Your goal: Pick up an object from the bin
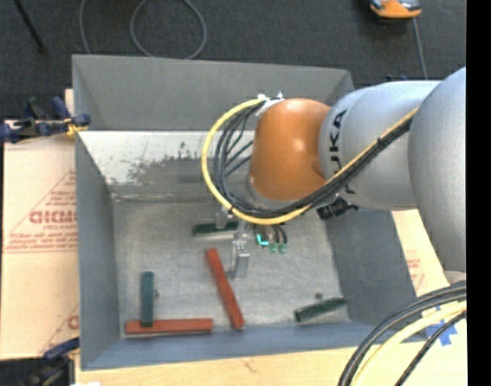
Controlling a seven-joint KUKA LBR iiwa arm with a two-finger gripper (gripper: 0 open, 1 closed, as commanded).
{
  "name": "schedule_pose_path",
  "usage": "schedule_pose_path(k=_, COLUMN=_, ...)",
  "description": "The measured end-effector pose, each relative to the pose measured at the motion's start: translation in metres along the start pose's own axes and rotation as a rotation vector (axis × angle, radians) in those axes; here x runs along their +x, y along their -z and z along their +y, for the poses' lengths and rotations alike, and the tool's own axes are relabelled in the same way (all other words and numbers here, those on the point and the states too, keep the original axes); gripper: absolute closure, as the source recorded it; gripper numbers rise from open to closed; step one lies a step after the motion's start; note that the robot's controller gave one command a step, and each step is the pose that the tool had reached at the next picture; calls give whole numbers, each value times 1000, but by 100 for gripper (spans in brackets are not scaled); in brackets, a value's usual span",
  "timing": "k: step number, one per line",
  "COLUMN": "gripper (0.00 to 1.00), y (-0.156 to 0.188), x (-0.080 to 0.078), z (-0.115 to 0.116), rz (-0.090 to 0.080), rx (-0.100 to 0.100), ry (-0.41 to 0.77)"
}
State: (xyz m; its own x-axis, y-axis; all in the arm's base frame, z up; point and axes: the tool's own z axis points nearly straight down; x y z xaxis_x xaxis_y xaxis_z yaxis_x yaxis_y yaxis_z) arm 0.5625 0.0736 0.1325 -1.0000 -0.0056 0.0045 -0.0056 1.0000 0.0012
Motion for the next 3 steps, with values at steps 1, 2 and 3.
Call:
schedule_pose_path(k=1, gripper=0, y=-65, x=-44, z=-39, rz=-9, rx=3, ry=-15)
schedule_pose_path(k=2, gripper=0, y=-59, x=-35, z=-98, rz=-6, rx=5, ry=106)
schedule_pose_path(k=3, gripper=0, y=-61, x=-58, z=0, rz=-10, rx=-3, ry=-149)
